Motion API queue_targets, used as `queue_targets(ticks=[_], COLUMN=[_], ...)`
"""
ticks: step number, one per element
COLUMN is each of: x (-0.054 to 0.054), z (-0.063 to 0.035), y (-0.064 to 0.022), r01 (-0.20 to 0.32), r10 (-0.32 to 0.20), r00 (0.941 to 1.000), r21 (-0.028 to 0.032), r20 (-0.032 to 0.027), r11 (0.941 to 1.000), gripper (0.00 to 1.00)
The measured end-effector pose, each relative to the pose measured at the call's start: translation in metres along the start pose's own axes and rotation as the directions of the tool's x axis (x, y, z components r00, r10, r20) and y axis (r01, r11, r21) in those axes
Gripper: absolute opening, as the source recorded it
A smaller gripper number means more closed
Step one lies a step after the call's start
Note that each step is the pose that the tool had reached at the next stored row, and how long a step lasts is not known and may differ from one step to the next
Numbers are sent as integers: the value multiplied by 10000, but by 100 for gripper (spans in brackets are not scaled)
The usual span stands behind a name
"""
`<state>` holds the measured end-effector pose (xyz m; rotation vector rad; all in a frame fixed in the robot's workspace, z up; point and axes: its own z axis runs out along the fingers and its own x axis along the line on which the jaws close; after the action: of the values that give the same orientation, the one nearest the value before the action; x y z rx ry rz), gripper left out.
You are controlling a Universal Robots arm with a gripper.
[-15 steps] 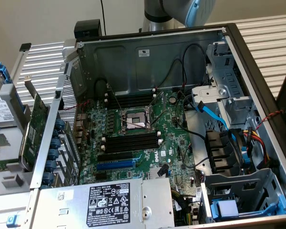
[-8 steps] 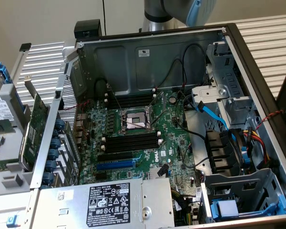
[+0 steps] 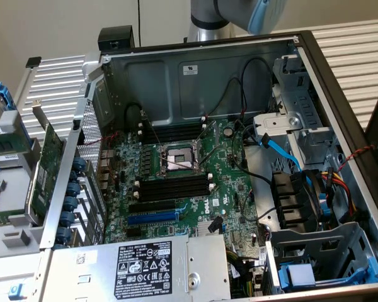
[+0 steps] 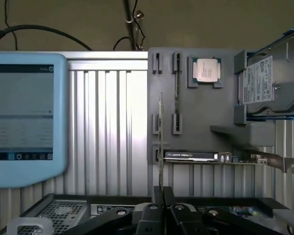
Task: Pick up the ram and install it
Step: 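Pick up the ram and move it above insertion slot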
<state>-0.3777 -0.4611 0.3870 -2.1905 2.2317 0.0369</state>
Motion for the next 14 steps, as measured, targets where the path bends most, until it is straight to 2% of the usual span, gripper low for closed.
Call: queue_targets(ticks=[6, 14], x=[-1, -9], z=[-251, -303], y=[-229, -592], r01=[0, 1], r10=[0, -1], r00=[10000, 10000], r21=[-13, -19], r20=[10, 9], r11=[10000, 10000], gripper=[12, 12])
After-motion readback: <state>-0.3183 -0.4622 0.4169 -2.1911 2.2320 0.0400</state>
